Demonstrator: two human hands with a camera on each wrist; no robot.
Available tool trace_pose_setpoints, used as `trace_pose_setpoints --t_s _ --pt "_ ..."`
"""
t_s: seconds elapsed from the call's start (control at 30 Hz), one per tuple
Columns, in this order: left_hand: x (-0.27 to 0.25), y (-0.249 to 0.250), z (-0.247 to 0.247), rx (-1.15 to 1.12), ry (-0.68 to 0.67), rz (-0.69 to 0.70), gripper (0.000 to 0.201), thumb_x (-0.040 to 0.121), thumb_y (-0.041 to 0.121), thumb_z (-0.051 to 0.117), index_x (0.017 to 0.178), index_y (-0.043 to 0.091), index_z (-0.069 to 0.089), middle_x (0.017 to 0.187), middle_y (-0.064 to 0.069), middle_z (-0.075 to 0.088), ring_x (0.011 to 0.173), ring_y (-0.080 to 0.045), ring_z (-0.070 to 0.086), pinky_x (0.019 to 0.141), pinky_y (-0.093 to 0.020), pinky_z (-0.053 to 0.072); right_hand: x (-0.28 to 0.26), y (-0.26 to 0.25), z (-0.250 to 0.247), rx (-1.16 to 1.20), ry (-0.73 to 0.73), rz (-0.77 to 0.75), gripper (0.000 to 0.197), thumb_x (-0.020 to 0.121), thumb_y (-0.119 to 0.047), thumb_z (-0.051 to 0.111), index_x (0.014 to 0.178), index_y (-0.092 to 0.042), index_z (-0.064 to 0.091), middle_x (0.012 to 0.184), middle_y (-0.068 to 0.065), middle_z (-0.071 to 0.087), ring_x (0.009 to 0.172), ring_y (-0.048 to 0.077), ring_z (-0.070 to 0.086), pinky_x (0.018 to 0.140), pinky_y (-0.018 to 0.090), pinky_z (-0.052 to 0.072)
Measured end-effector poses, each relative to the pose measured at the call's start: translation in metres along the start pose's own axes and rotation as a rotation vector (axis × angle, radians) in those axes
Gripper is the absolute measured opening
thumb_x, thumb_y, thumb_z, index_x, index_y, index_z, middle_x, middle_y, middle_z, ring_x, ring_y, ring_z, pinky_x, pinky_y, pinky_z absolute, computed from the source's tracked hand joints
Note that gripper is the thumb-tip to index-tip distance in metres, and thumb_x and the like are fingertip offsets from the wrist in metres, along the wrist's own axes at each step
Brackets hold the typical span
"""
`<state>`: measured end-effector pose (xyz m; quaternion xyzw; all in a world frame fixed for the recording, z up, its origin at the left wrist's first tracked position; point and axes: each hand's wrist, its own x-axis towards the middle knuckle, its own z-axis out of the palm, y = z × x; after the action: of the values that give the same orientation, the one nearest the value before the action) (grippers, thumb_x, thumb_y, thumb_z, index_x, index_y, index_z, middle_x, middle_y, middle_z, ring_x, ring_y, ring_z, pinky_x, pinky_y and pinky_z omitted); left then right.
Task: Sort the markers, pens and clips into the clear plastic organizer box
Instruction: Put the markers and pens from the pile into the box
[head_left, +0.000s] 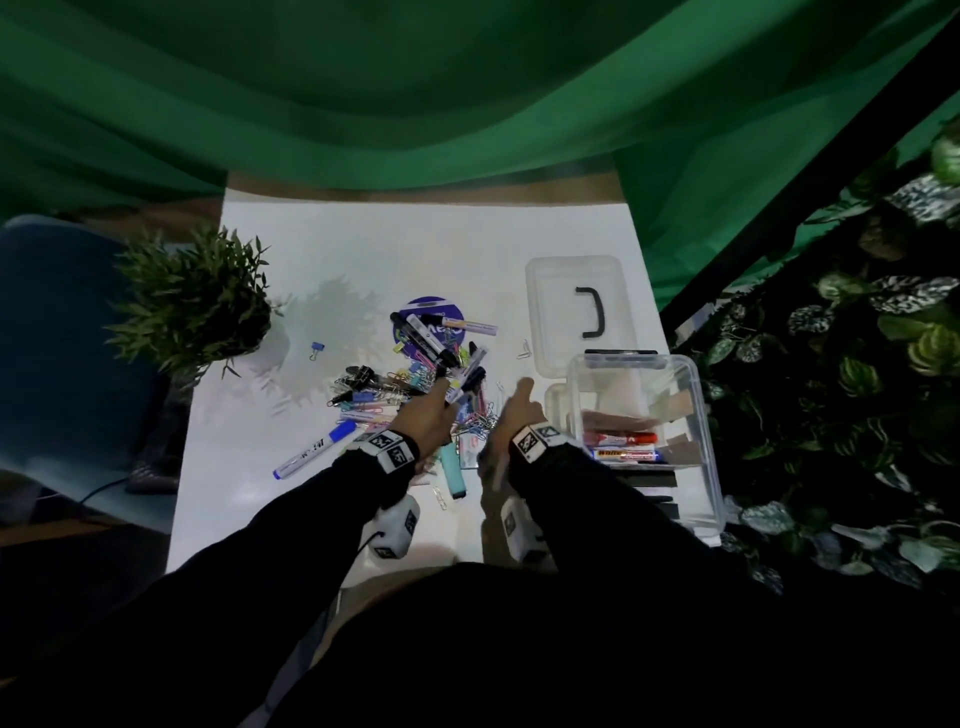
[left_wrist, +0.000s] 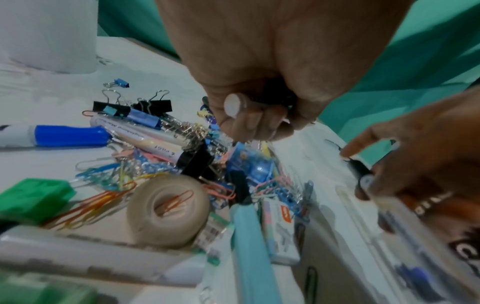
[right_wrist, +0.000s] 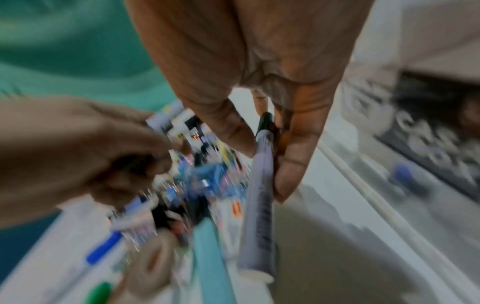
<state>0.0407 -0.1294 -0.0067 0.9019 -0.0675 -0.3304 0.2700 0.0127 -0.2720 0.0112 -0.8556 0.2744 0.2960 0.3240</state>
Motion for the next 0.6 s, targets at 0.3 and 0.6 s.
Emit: trace_pose_setpoints --t_s 0.3,0.6 --pt "-0.026 0.073 -0.002 -0.073 0.027 0.177 0.050 0.103 0.032 0.037 0.145 0.009 0.024 0.131 -0.022 0.055 0.113 -0.035 0.058 0.092 -0.037 0.044 -0.044 0.053 -0.141 -0.088 0.141 -0.635 0.052 0.090 -0.001 0.049 0.129 -0.034 0.036 0.103 0.001 0.063 0.084 0.020 0.064 0.074 0.033 0.053" --pt "-0.016 0.096 0.045 -0.031 0.022 0.270 0.023 0.100 0.032 0.041 0.116 0.016 0.037 0.084 -0.016 0.066 0.067 -0.028 0.058 0.056 -0.030 0.040 -0.024 0.126 -0.124 -0.757 -0.070 -0.596 0.049 0.087 -0.001 0.050 0.129 -0.026 0.048 0.124 0.002 0.059 0.110 0.026 0.059 0.089 0.036 0.050"
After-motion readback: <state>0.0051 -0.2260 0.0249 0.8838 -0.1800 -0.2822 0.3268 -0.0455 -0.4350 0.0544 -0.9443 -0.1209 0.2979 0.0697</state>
